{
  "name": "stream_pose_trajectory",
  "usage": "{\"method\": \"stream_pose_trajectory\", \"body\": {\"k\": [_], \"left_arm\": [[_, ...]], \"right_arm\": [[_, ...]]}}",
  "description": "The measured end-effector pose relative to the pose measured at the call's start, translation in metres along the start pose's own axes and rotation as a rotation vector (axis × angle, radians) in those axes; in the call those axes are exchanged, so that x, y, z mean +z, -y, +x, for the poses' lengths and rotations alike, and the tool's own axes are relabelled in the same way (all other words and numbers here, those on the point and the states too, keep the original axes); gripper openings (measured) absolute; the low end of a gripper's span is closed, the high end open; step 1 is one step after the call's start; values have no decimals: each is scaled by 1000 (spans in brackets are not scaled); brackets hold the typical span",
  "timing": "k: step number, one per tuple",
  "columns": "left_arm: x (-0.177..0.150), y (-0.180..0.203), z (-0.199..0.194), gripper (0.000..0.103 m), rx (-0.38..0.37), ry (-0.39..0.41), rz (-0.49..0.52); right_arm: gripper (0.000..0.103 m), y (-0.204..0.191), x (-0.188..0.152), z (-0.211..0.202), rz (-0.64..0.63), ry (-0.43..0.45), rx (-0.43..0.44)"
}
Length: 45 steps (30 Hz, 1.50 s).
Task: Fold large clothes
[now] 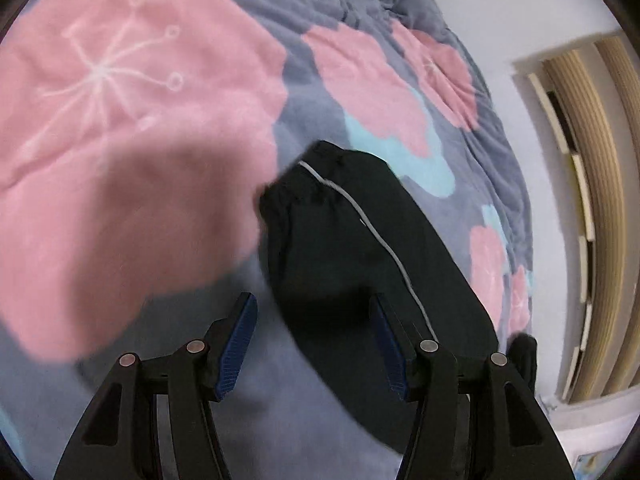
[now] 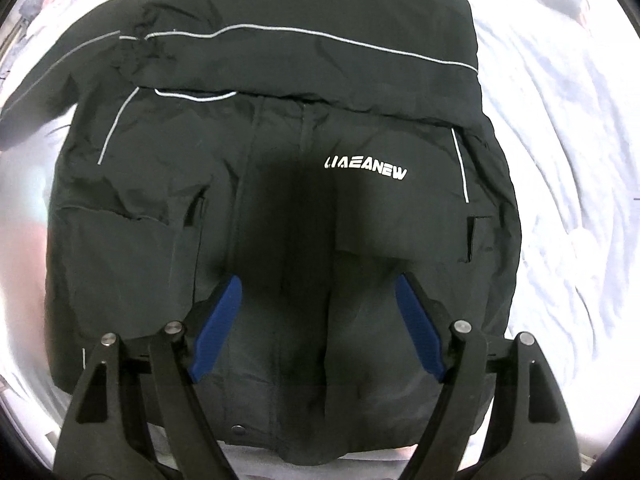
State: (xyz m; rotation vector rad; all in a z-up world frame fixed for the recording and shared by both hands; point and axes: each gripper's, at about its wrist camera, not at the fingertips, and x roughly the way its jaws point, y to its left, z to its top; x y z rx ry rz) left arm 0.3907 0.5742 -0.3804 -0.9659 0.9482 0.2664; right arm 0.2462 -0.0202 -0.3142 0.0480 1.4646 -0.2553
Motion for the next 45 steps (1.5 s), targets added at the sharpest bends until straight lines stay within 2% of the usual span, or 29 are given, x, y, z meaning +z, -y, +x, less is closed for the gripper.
{"method": "stream_pose_trajectory", "body": {"k": [4,7,8,9,12,14,19,24,28,32,36,41,44,45], "left_arm": [[13,-14,21,60,-45,-1,-60],[14,-16,27,60,-87,11,-63],[14,-14,25,45,-98,16,-52],[13,-11,24,25,-124,17,-32],[6,2,5,17,-160,57,14],[-1,15,-15,16,-197,85,61],[-34,75,-74,15,-289,138,233],[-105,163,-116,15,-356,140,478],[-175,230,-117,15,-387,95,650],[-250,289,-90,15,-375,15,808],[-316,327,-52,15,-380,-108,873],[-396,361,-6,15,-361,-236,981],[-453,376,27,17,-313,-312,1074],[-465,378,36,21,-299,-331,1093]], "right_arm": [[77,-12,-1,6,-26,-29,-6],[77,-26,0,10,-77,-43,-14],[77,-31,0,12,-96,-46,-16],[77,-35,1,12,-110,-48,-15],[77,-46,6,14,-149,-42,0],[77,-51,9,12,-168,-33,17],[77,-55,15,9,-209,-3,54],[77,-44,16,8,-198,14,111],[77,-22,14,7,-176,36,143],[77,4,10,6,-127,50,158],[77,39,8,14,-67,54,163],[77,74,7,22,4,46,170],[77,97,7,30,45,38,173],[77,102,7,31,53,36,172]]}}
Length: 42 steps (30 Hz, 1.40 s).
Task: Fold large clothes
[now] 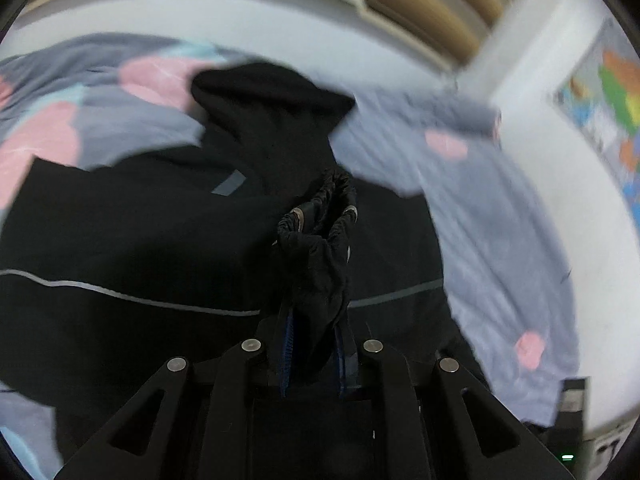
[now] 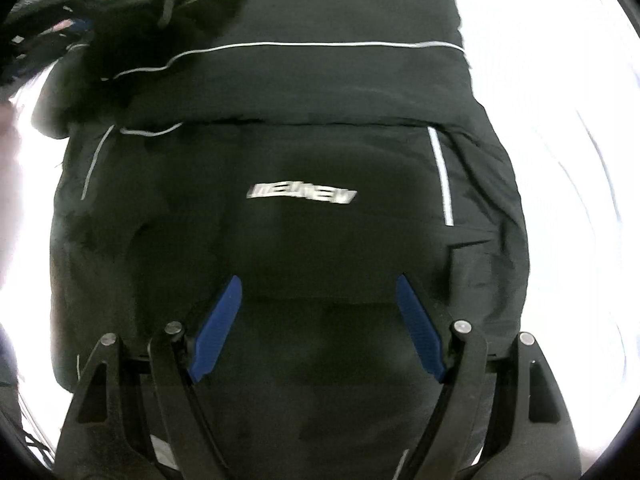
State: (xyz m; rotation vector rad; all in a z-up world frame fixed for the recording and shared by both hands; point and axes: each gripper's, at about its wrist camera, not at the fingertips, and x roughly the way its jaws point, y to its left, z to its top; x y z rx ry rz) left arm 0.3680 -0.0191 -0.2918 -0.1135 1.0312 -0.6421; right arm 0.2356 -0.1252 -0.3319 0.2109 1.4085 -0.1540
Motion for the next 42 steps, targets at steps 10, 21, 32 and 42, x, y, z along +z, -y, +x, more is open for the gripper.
{"method": "stream_pose_trajectory", "body": {"k": [10,21,32,42], "left_arm": [[-33,-3,47,52,-239,-251,-152],[-58,-68,-47,58,-152,-134,-321],[-53,-109,-100,58,90,1,-314],[15,-115,-45,57,220,10,-191]], "right_arm": [[77,33,26,-15,38,81,19],[77,-3,113,-7,65,175,242],[19,-35,151,7,87,171,302],[18,32,145,-65,112,397,-23]]}}
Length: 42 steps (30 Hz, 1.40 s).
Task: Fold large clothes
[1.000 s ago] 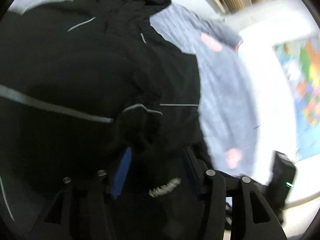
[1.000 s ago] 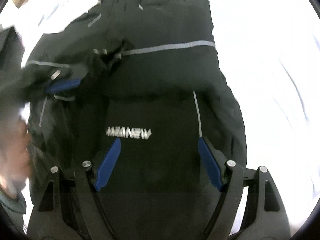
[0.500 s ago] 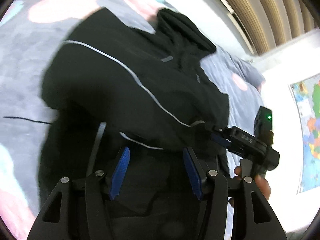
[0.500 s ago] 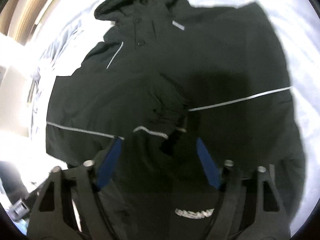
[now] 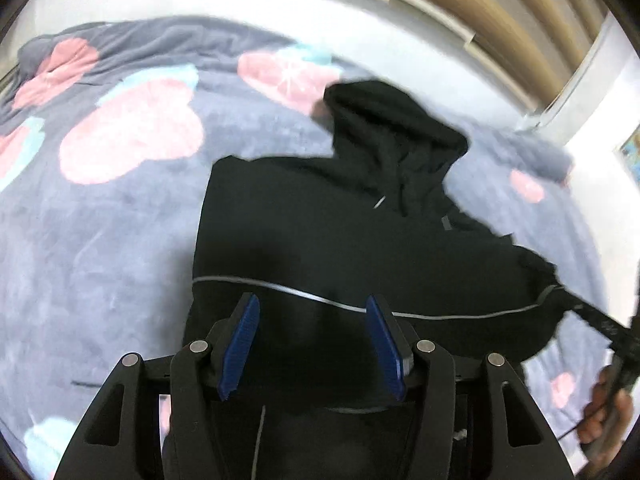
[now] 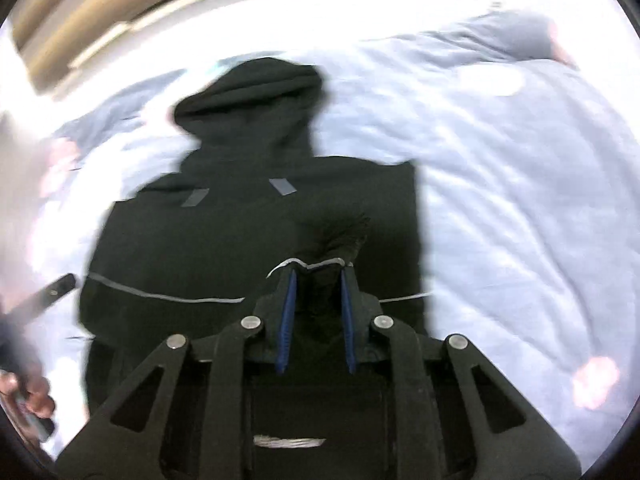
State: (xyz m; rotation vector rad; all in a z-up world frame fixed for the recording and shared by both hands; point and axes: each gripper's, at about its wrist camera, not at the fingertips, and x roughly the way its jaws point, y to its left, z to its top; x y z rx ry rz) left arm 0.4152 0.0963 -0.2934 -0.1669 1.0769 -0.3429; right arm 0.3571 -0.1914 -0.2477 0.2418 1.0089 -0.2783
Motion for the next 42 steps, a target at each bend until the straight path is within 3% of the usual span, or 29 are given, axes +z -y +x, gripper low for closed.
{"method": "stream_pose_trajectory", "body": {"k": [2,4,7,8,12,15,17,19,20,23,26,29,31,33,37,38,39,40,42], "left_arm": [[0,1,28,57,34,-59,2],[-5,-1,57,57,95,-110,0],[-11,0,75,59,145,-114,43],[-12,2,76,63,150,-113,57],[-16,13,81,71,180,-109,128],[-18,14,80,71,180,-103,134],[-15,15,79,71,177,-100,133],[-17,17,78,71,180,-98,136],[-17,18,78,71,183,-99,137],[-16,20,78,71,186,-100,131],[-13,21,71,71,180,-103,118],[-9,23,48,71,142,-57,104],[-7,22,37,71,126,-25,90],[-5,20,34,71,132,-6,70],[-7,9,54,71,142,-61,10],[-8,8,55,71,147,-58,11],[-8,9,54,71,153,-57,17],[-7,10,51,71,154,-52,23],[-6,10,45,71,132,-33,14]], "right_arm": [[7,17,-2,20,1,-33,-88],[6,28,-7,51,-13,-89,-166],[6,49,-24,102,49,-264,-78],[6,51,-30,108,57,-280,-77],[9,46,-40,110,36,-263,-72],[14,54,-34,89,125,-228,11],[31,58,-29,70,160,-177,51],[60,59,-24,51,193,-117,80],[62,56,-23,49,195,-111,102],[61,46,-20,62,175,-150,125],[58,57,-19,71,280,-162,132],[58,62,-16,42,306,-65,89],[60,57,-14,31,280,-25,114],[63,39,-13,40,228,-90,183],[62,18,-25,82,228,-202,200],[59,14,-28,93,217,-231,165],[38,11,-29,96,200,-240,130],[30,12,-27,92,188,-233,131],[26,12,-22,66,149,-130,135]]}}
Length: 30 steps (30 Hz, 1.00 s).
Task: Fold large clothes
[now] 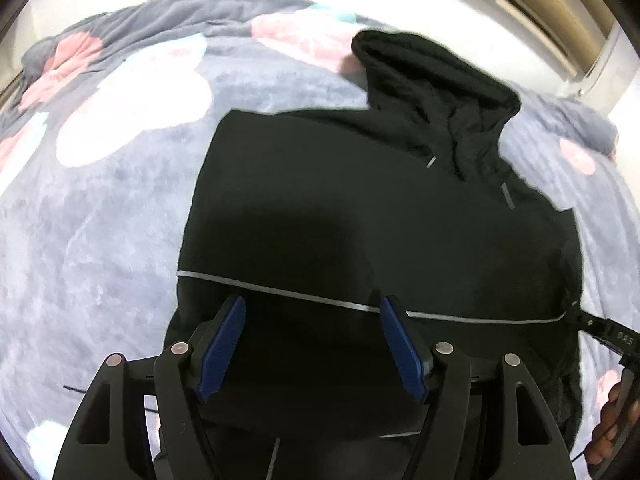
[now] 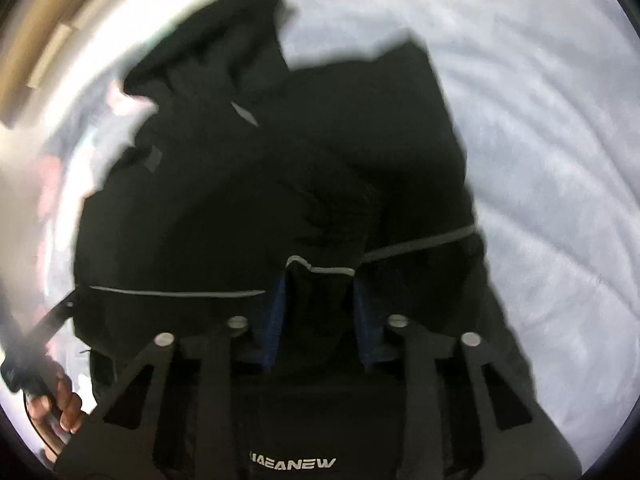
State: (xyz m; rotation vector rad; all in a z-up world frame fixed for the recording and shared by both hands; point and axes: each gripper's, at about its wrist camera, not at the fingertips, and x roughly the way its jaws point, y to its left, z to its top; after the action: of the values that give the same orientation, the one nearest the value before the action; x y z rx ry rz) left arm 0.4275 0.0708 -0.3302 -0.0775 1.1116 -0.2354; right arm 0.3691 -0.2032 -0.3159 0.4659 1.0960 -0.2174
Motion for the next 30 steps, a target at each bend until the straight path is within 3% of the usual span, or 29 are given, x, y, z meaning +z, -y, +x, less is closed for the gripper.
{"method": "stream_pose_trajectory", "body": {"k": [3,5,7,9,13,17,20,22,24,28,30], "left_arm": [[1,-4,-3,71,-33,16,-10],[-1,-1,12,71,-21,-24,10],[-6,6,30,71,42,-50,66],[-12,16,45,74,113,-56,135],[-13,17,46,76,124,-53,142],[-12,16,22,76,80,-37,148],[-11,11,-12,76,-25,17,106],[-11,10,-31,76,-105,60,70],[-12,12,-30,76,-98,63,77],[-22,5,17,76,-30,-24,75],[-31,4,36,76,-5,-34,115]], "right_arm": [[25,1,1,-30,-64,115,-81],[25,12,2,-24,-44,91,-77],[26,18,0,15,-46,-2,-124],[37,17,-7,54,-92,-59,-192],[39,16,-13,63,-111,-34,-220],[41,11,-5,33,-109,-43,-227],[44,-12,-2,-15,-160,83,-201],[46,-27,-5,-30,-193,121,-168],[46,-40,-7,-17,-242,78,-167],[42,-27,-21,44,-235,-65,-213],[44,-16,-25,58,-210,-66,-178]]}}
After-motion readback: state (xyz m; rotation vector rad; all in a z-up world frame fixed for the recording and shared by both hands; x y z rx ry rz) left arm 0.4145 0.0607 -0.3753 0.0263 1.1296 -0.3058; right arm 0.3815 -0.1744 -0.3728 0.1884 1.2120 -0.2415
